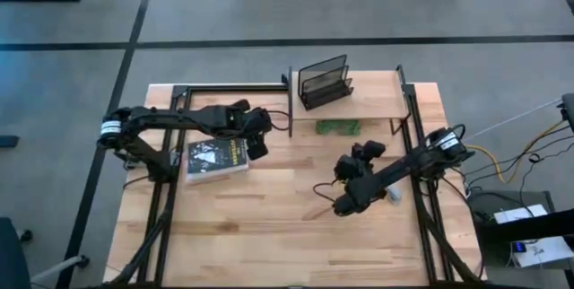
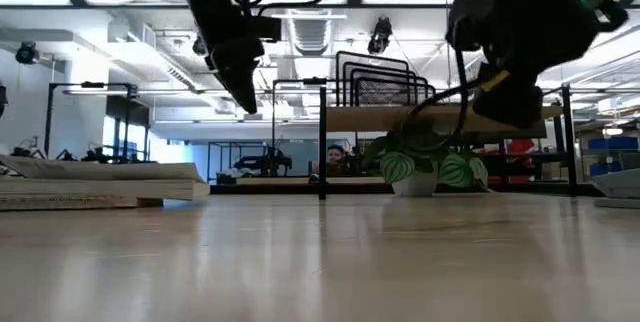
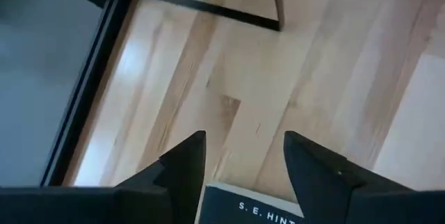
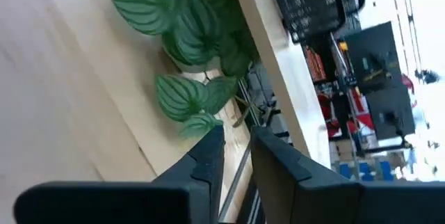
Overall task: Stock shelves
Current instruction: Remove the black desk organizer from the shelf
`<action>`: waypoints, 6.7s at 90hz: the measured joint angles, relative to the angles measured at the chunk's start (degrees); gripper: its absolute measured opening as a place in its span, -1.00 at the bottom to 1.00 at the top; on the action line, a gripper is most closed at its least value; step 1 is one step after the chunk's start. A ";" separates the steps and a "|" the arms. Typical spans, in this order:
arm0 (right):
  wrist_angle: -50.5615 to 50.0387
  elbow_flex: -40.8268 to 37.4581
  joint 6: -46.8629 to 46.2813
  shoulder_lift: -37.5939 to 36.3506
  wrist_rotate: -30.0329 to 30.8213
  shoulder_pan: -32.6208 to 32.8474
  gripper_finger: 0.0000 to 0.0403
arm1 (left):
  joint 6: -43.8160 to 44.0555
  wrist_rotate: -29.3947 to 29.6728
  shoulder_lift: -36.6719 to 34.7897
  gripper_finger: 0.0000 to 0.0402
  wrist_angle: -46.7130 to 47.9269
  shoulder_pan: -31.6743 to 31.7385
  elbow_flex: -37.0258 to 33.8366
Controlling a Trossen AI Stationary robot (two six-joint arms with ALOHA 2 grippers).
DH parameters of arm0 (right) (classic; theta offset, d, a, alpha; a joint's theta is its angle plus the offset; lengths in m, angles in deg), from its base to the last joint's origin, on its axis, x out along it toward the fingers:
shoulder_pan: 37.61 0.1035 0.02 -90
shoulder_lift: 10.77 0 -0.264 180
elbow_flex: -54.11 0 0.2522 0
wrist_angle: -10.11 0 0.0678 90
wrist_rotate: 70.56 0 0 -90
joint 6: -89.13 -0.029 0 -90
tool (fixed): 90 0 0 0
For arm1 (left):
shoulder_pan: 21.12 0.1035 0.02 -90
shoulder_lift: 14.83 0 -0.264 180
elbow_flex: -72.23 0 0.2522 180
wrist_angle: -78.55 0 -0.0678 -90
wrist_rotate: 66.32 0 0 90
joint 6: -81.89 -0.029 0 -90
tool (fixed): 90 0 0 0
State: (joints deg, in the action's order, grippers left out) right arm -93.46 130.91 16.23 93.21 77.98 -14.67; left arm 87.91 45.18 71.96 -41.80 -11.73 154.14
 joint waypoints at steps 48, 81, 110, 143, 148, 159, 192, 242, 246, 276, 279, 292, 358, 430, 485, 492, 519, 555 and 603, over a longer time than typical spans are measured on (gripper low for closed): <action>2.45 -8.71 -24.64 -9.23 9.68 0.02 -0.74 | -5.98 -0.10 0.00 -0.27 -18.45 -0.17 -13.43; 16.77 -0.79 2.83 -11.19 10.66 -2.02 -0.83 | -9.95 -0.13 0.00 -0.34 -36.23 -0.20 -21.98; 19.05 9.06 31.76 -11.25 10.44 -10.87 -0.83 | -10.10 -0.11 0.00 -0.39 -42.95 -0.20 -23.61; 23.89 22.43 61.81 -11.19 4.44 -22.04 -0.84 | -10.05 -0.06 0.00 -0.37 -45.10 -0.20 -22.90; 24.12 23.64 65.03 -11.19 4.48 -23.43 -0.84 | -10.05 -0.04 0.00 -0.37 -46.38 -0.20 -22.90; 24.70 25.29 77.42 -11.17 4.45 -26.04 -0.84 | -10.03 -0.03 0.00 -0.38 -48.04 -0.17 -22.90; 34.84 25.61 111.20 -11.12 -9.49 -34.45 -0.93 | -9.68 -0.03 0.00 -0.42 -51.21 -0.17 -22.90; 34.48 28.33 109.35 -11.97 -42.13 -43.72 -0.93 | -10.03 0.09 0.00 -0.45 -53.51 -0.17 -22.97; 34.13 28.34 108.39 -11.97 -44.78 -44.16 -0.92 | -10.03 0.09 0.00 -0.45 -53.89 -0.17 -22.97; 33.33 28.36 107.52 -11.97 -46.99 -45.36 -0.63 | -10.03 0.09 0.00 -0.49 -53.99 -0.17 -22.97; 33.33 28.36 107.19 -11.97 -47.00 -45.45 -0.59 | -10.03 0.09 0.00 -0.49 -54.00 -0.17 -22.97; 33.35 28.43 106.47 -10.82 -46.98 -45.80 -0.48 | -10.03 0.09 0.00 -0.47 -54.08 -0.17 -22.97; 33.66 28.34 101.80 -8.37 -59.71 -49.46 -0.71 | -10.03 0.02 0.00 -0.47 -54.09 -0.17 -22.97; 41.18 26.53 100.99 -8.21 -71.21 -53.07 -0.71 | -10.01 -0.02 0.00 -0.46 -54.10 -0.20 -22.97; 49.46 21.81 102.00 -8.50 -75.03 -52.83 -0.81 | -10.03 -0.05 0.00 -0.50 -54.40 -0.19 -22.97; 49.27 21.49 101.85 -8.50 -75.08 -52.65 -0.83 | -10.03 -0.07 0.00 -0.49 -54.45 -0.20 -22.97; 48.82 22.11 101.36 -8.35 -75.00 -51.84 -0.67 | -10.01 -0.07 0.04 -0.47 -55.18 -0.18 -22.97; 51.24 22.05 100.17 -8.21 -74.51 -50.27 -0.39 | -10.01 -0.07 0.15 -0.51 -56.22 -0.18 -22.98; 50.27 21.89 103.67 -8.00 -64.03 -46.06 -0.56 | -10.01 -0.07 0.15 -0.51 -56.16 -0.20 -22.99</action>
State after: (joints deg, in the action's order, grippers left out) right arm -43.18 152.80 119.90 85.21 13.95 -60.73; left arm 77.90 45.11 72.11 -97.95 -11.92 131.15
